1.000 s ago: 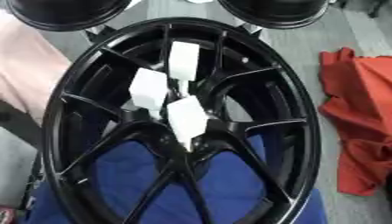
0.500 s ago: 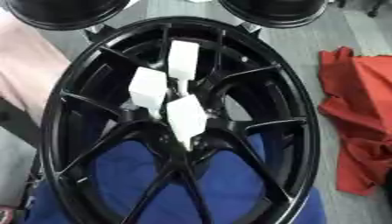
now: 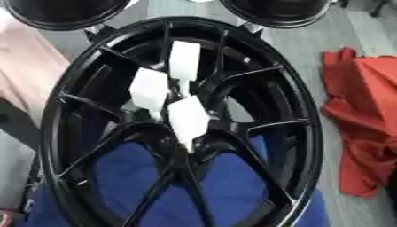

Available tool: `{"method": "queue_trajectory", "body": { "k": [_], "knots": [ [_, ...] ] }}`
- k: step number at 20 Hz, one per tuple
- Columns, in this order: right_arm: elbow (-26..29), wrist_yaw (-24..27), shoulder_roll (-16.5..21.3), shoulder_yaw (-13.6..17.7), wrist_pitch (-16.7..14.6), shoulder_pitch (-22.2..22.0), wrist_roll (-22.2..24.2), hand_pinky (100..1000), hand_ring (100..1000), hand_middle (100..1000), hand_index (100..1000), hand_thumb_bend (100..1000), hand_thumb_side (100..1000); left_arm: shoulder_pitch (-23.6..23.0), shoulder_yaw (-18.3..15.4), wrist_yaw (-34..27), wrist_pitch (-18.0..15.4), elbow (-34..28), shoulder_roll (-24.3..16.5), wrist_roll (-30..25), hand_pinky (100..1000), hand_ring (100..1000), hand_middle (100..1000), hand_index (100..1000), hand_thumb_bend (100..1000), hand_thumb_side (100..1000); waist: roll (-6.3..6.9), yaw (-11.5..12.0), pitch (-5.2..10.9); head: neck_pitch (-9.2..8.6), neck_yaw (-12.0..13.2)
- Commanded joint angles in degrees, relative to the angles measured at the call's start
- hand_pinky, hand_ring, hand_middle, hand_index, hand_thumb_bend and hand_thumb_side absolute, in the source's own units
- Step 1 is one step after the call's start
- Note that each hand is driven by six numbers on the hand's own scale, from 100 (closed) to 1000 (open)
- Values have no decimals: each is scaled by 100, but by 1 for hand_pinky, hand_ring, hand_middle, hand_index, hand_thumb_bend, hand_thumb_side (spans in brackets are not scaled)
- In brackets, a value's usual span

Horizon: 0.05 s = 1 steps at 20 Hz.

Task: Pull the pin out of the wheel hub.

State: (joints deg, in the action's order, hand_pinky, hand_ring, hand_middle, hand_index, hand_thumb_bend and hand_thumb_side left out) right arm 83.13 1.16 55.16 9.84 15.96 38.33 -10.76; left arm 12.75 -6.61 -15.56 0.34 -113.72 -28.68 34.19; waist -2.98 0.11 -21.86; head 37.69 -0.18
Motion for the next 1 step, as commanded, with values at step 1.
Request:
{"method": "queue_trajectory", "body": {
  "k": [1],
  "knots": [
    [226,230,51,34,-29,89,-5,681,544,641,663,100,566,80,-35,-4,-14,-87,-66,-21,744,731,663,757,144,783,13,-2,103,-35,-31]
  ]
}}
